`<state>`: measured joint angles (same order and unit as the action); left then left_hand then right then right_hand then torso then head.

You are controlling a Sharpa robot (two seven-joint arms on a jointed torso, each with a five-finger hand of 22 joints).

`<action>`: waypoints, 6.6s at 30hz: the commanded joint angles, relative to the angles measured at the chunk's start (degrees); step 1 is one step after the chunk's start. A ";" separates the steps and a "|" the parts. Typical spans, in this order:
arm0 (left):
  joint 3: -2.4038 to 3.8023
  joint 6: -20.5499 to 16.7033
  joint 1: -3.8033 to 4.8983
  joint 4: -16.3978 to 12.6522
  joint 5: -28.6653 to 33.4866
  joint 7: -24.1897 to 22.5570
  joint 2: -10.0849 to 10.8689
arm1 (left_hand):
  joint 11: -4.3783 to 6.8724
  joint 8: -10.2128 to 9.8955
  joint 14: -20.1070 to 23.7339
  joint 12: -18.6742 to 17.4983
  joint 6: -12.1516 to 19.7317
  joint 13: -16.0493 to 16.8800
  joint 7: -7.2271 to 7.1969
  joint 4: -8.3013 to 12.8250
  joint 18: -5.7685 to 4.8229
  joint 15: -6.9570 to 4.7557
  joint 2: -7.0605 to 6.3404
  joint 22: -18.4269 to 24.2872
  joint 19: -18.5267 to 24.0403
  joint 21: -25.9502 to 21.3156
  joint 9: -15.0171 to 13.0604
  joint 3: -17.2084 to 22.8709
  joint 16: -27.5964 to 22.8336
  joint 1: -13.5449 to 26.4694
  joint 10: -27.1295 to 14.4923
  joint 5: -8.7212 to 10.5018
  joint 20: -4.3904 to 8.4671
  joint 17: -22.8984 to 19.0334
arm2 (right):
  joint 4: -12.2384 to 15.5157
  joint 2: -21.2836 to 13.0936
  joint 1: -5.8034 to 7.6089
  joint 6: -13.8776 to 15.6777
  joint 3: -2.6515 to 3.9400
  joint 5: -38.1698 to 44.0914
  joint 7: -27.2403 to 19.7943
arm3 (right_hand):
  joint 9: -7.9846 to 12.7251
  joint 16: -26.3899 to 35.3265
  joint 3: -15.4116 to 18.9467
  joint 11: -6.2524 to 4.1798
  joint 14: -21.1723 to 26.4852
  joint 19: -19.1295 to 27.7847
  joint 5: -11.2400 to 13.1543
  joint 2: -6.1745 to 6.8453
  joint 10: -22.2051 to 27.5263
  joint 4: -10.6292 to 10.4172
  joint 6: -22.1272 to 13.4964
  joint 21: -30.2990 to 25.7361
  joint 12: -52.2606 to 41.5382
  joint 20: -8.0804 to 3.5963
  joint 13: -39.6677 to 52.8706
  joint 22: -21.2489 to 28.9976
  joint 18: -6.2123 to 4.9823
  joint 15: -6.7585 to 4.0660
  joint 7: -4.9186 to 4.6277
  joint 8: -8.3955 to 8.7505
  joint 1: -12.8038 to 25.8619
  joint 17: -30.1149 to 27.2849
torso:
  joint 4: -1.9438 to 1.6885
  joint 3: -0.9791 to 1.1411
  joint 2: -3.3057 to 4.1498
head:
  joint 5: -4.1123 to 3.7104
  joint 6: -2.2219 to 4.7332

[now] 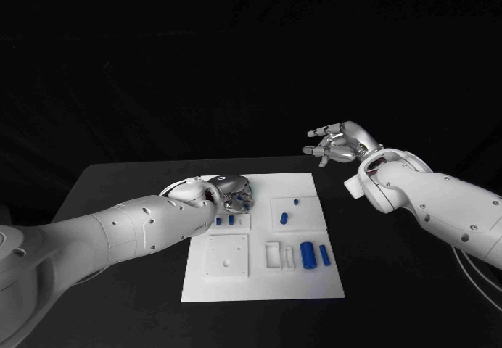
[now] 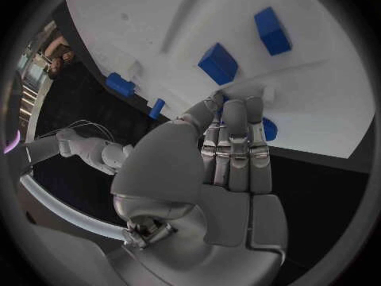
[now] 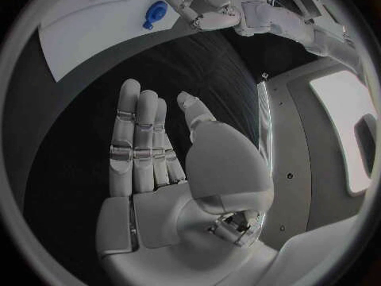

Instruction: Assemble the parts on the task board

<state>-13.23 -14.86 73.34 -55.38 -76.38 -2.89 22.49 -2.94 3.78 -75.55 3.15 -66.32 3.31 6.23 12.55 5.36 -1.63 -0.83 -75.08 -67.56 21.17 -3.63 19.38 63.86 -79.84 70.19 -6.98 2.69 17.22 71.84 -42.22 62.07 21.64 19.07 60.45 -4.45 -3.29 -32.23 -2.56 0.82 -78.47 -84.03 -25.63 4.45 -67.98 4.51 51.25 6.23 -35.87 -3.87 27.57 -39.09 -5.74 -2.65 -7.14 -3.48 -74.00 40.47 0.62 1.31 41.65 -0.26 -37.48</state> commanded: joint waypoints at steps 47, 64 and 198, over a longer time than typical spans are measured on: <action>5.09 1.53 0.79 -5.83 5.05 -0.37 8.07 | -0.55 -0.22 -0.78 0.17 0.32 0.05 -0.02 -0.29 1.06 -0.23 -0.08 -1.00 -0.42 -0.24 -0.04 0.12 -0.46 0.09 1.28 0.03 0.24 0.23 | 0.14 -0.72 -0.02 -0.41 0.03 -0.57 -0.81 | -0.07 -0.14 0.35 -0.09 0.33 -1.42 -0.23 -0.08 0.26 0.09 0.32 0.45 0.14 0.19 0.15 0.54 0.35 0.04 -0.09 0.15 -0.25 -0.06 | 0.01 -0.01 0.07 | 1.29 0.44; 5.05 2.17 0.33 -6.08 5.34 -0.52 9.41 | -0.54 -0.21 -0.82 0.17 0.26 0.05 -0.03 -0.36 1.06 -0.25 -0.11 -0.99 -0.43 -0.22 -0.04 0.07 -0.49 0.10 1.30 0.02 0.25 0.27 | 0.04 -0.57 -0.02 -0.33 0.03 -0.57 -0.84 | -0.08 -0.08 0.36 -0.08 0.43 -1.32 -0.25 -0.11 0.30 0.11 0.41 0.47 0.28 0.21 0.07 0.69 0.36 0.06 -0.10 0.15 -0.29 -0.10 | 0.10 0.03 0.07 | 1.47 0.23; 3.84 5.71 -1.47 -4.41 3.51 -0.15 8.25 | -0.47 -0.19 -0.78 0.18 -0.24 0.05 -0.09 0.67 1.22 -0.32 0.29 -1.08 0.24 1.49 -0.05 -0.28 -0.82 -0.72 1.79 0.42 0.33 0.42 | -0.14 -0.77 -0.03 -0.56 0.03 -0.57 -1.02 | -0.07 0.15 0.40 -0.07 0.40 -1.27 -0.34 -0.15 0.16 0.31 0.33 0.66 0.55 0.22 -0.47 1.44 0.37 0.07 -0.10 0.15 -0.25 -0.24 | 0.14 0.07 0.05 | 1.31 -0.52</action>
<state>-9.08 -11.27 72.29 -59.75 -71.54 -3.09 30.96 -3.39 3.78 -76.05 3.14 -66.31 3.33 6.22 12.93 6.14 -1.92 -0.76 -74.97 -67.75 22.27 -3.64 19.27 63.29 -80.06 71.44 -6.80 2.88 17.64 71.66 -43.00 62.07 21.58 19.07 59.84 -4.86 -3.29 -32.23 -2.40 0.82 -78.48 -84.03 -25.63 4.45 -67.99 4.67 51.24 6.76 -35.65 -3.87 27.17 -37.71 -5.74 -2.66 -7.14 -3.48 -74.00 40.29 0.74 1.37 41.73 1.07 -38.02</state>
